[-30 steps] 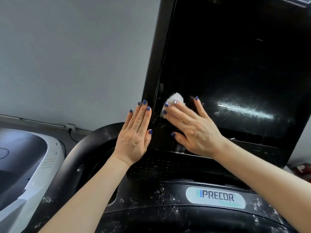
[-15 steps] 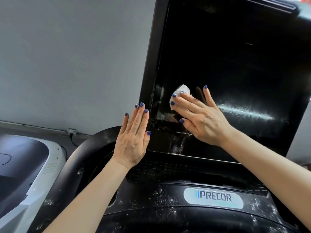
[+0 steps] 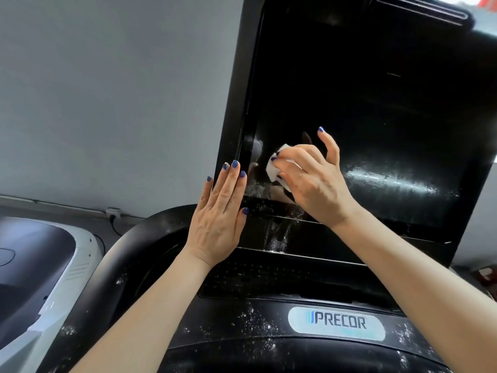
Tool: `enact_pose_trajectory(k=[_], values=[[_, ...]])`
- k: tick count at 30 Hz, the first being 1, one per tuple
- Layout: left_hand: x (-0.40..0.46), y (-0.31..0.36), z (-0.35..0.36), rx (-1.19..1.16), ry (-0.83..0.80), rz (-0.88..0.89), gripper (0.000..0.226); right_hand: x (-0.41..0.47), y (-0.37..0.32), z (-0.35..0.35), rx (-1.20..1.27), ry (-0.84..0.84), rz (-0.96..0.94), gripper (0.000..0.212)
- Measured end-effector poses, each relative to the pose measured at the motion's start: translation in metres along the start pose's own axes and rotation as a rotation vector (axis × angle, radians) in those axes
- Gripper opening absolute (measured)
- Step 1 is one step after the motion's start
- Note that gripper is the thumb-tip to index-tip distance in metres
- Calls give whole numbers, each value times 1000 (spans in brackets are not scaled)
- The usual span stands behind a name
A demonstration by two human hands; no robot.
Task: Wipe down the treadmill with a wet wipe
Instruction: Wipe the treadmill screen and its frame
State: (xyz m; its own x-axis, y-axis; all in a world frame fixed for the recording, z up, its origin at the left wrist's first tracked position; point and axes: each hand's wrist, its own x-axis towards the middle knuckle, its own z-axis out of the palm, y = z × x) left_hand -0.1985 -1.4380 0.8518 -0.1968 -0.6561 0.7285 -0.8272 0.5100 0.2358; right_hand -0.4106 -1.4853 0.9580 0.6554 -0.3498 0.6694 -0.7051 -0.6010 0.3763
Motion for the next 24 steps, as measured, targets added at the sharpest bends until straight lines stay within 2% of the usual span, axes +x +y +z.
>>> enact_pose_trajectory(k=[4, 8, 11, 18, 24], values=[[-1, 1, 1, 7, 13, 4, 57, 7, 14, -8, 41, 9, -81, 22], [-1, 1, 2, -9, 28, 6, 54, 13, 41, -18, 31, 84, -38, 15], [-2, 0, 3, -24, 38, 9, 54, 8, 43, -15, 66, 51, -49, 17], [-1, -1, 4, -20, 37, 18, 54, -33, 5, -16, 113, -214, 104, 54], [-3, 0, 4, -7, 33, 20, 55, -91, -17, -25, 59, -507, -44, 69]])
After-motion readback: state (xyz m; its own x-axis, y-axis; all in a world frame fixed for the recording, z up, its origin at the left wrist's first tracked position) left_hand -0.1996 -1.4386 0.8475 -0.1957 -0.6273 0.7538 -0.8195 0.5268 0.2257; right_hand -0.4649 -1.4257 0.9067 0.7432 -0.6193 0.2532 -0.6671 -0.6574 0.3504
